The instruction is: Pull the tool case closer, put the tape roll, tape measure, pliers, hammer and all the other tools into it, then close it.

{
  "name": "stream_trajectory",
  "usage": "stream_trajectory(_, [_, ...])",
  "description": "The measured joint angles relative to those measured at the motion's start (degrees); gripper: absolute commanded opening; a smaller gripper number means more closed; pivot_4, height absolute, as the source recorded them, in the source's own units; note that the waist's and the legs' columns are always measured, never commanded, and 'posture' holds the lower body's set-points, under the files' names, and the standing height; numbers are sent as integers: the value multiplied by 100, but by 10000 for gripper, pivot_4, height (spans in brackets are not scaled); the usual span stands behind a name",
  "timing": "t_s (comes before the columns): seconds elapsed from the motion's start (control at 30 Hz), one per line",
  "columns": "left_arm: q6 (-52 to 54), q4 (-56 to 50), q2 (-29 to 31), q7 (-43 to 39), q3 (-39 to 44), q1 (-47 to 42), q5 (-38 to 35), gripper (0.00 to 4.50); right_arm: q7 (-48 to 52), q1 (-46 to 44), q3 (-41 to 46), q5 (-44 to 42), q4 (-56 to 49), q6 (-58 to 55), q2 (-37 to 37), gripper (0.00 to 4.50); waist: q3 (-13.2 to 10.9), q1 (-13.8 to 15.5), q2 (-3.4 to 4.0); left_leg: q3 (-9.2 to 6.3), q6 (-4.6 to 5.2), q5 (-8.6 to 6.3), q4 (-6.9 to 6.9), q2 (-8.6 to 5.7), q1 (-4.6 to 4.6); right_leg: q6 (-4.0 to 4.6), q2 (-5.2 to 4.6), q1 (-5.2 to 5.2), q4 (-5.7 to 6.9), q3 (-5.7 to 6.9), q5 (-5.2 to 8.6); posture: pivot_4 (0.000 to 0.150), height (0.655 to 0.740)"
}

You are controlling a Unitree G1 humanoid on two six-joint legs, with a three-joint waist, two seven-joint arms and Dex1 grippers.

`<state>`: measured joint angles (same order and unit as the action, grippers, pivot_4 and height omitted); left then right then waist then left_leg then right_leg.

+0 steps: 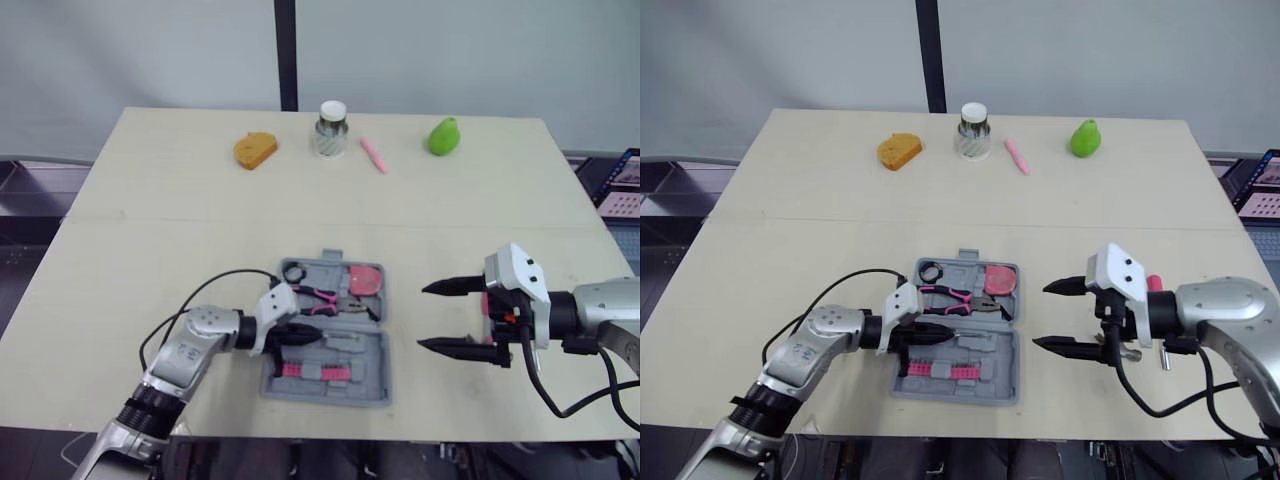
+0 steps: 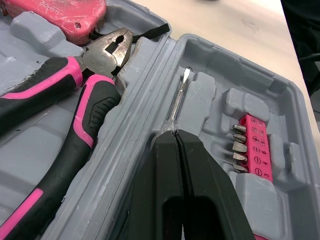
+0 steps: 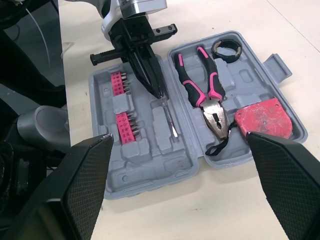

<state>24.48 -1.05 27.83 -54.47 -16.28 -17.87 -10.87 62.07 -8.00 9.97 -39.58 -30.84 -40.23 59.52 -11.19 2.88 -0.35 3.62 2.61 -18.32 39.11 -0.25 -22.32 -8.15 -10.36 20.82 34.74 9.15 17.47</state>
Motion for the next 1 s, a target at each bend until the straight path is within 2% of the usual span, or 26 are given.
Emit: stream_trajectory(1.0, [513,2,-5,234,-377,-309,138,655,-1,3,0,9,1,1,0,45000,4,11,4,-9,-1,-6,-1,0,16,-1,0,-23,-13,5,0,1500,7400])
